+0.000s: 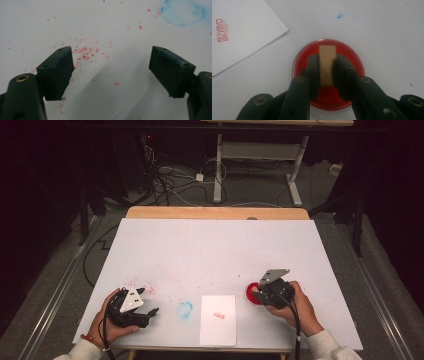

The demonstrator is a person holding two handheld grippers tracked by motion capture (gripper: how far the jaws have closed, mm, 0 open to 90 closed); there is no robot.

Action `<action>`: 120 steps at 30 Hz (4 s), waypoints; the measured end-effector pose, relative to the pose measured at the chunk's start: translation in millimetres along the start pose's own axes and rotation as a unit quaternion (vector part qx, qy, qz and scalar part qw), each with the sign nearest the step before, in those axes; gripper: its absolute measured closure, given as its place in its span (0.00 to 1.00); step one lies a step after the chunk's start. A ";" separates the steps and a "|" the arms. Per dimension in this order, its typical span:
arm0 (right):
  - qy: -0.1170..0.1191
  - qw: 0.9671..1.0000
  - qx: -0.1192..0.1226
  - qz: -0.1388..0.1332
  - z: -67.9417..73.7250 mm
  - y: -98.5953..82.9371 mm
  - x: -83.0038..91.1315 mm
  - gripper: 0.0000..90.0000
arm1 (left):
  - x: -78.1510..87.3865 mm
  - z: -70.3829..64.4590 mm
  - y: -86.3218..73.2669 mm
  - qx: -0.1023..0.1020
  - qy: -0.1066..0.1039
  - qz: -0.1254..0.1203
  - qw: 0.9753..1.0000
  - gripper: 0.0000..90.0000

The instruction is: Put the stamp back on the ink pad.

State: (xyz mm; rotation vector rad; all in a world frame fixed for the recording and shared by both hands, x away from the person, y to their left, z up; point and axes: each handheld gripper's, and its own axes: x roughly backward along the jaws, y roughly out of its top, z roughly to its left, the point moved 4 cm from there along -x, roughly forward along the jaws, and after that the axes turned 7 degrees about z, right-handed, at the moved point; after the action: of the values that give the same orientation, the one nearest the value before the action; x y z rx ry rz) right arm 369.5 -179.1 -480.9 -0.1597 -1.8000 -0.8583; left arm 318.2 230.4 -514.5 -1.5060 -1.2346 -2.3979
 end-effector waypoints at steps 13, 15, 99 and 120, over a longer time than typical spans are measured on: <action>-0.003 1.000 -0.001 -0.021 0.9 4.5 12.3 0.78 | -0.1 0.1 0.2 0.001 0.000 -0.001 1.000 0.21; -0.003 1.000 -0.003 -0.029 1.1 6.0 15.7 0.77 | -0.2 0.1 0.3 0.001 0.001 -0.001 1.000 0.21; -0.138 0.970 -0.015 -0.197 -2.5 -15.3 68.2 0.24 | -1.5 -1.3 1.5 -0.001 -0.003 0.002 1.000 0.21; -0.147 0.971 -0.017 -0.187 -4.3 -46.5 58.1 0.24 | -1.7 -3.0 3.1 -0.003 -0.006 -0.001 1.000 0.21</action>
State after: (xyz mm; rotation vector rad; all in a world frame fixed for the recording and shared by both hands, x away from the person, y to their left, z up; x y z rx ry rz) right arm 326.3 -232.5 -452.0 0.0379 -2.1323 -1.1803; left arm 318.3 225.7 -514.6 -1.5254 -1.2317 -2.3989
